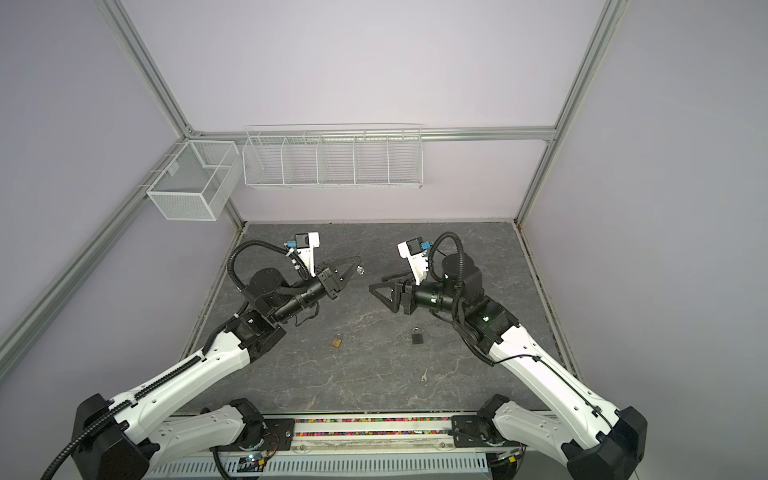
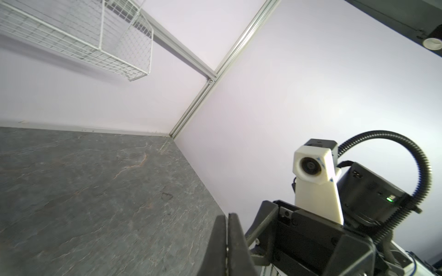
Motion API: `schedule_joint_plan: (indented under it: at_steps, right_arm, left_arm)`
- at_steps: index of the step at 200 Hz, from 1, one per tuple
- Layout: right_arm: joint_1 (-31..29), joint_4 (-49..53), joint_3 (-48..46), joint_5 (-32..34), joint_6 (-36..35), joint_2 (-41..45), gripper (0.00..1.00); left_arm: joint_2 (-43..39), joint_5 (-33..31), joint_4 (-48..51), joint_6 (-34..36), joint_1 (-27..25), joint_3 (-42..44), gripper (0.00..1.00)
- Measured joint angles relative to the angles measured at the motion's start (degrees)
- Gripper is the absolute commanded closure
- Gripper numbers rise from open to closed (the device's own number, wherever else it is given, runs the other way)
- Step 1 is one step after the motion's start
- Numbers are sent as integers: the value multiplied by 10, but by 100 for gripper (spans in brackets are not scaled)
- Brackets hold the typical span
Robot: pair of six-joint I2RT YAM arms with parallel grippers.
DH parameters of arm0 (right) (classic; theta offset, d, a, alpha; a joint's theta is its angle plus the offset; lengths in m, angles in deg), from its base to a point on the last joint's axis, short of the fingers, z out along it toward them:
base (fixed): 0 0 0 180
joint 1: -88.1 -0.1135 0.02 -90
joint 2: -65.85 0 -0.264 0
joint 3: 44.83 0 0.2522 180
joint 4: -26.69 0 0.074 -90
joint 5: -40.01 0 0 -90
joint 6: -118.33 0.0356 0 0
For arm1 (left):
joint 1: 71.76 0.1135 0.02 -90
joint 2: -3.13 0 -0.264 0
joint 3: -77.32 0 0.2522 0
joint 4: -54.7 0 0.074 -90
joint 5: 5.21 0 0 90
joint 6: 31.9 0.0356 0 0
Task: Unlock with the key
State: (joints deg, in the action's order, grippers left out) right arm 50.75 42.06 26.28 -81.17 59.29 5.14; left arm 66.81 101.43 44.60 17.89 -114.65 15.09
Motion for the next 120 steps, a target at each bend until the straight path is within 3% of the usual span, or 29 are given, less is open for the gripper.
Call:
schedule_joint_plan:
  at_steps: [52,120]
  right_arm:
    - [11,-117,0,-73,61,-31,40]
    - [13,-188,0,-92,88,-39,51]
  left_arm:
    - [8,19,-49,-23,-22,-22,100]
    - [10,28,-62,-35,-25,-27,100]
